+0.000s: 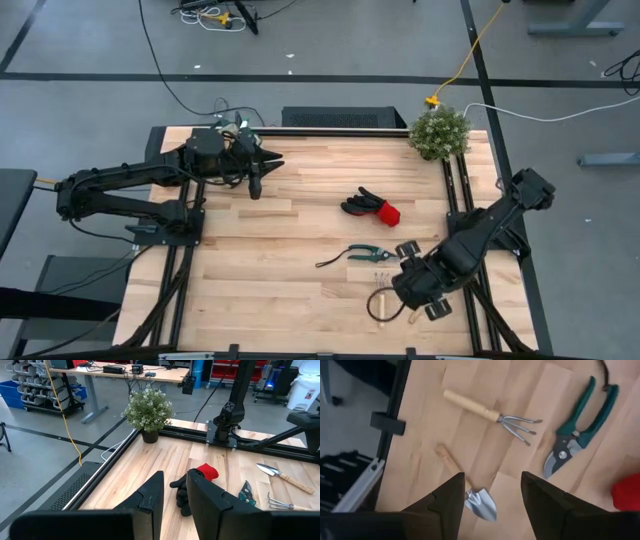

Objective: Pick & Place Garden tools in Gardening bag
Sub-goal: Put the brown trowel into the gardening bag

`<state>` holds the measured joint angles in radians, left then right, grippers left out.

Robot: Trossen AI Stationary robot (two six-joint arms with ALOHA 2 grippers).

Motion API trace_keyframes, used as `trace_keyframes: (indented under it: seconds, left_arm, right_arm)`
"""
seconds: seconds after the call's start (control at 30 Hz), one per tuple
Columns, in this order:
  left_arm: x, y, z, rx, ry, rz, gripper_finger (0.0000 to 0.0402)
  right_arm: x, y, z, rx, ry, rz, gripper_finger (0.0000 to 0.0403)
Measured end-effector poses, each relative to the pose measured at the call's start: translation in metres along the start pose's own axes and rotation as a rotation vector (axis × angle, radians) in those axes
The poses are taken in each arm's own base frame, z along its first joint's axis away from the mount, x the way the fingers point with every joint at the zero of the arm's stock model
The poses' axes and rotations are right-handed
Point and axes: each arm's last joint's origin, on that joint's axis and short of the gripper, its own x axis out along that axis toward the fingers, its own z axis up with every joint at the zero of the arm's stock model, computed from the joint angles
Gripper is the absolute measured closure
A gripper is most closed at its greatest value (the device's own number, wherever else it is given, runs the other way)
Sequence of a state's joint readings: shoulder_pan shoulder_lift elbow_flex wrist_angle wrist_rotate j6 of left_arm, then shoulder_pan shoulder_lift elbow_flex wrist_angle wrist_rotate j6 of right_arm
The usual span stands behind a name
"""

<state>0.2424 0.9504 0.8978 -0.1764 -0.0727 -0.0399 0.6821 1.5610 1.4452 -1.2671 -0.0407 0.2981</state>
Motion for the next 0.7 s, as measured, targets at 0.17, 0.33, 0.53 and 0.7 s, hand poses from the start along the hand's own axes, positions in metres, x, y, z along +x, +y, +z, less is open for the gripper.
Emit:
trace_keyframes:
  seconds: [0.17, 0.33, 0.53, 0.7]
  left_arm:
    - [0.0, 0.0, 0.0, 0.0, 0.0, -0.002, 0.0312]
    - [0.0, -0.001, 0.0, 0.0, 0.001, -0.027, 0.0312]
    - [0.0, -0.005, 0.0, 0.004, 0.001, -0.046, 0.0312]
    - [-0.001, -0.01, 0.0, 0.01, 0.002, -0.069, 0.0312]
  right_arm:
    - [0.008, 0.018, -0.003, -0.157, 0.031, 0.004, 0.0206]
    - [0.018, 0.035, -0.006, -0.258, 0.062, -0.003, 0.0206]
    - [0.039, 0.047, -0.02, -0.255, 0.096, -0.033, 0.0206]
    - [0.058, 0.053, -0.027, -0.278, 0.093, 0.002, 0.0206]
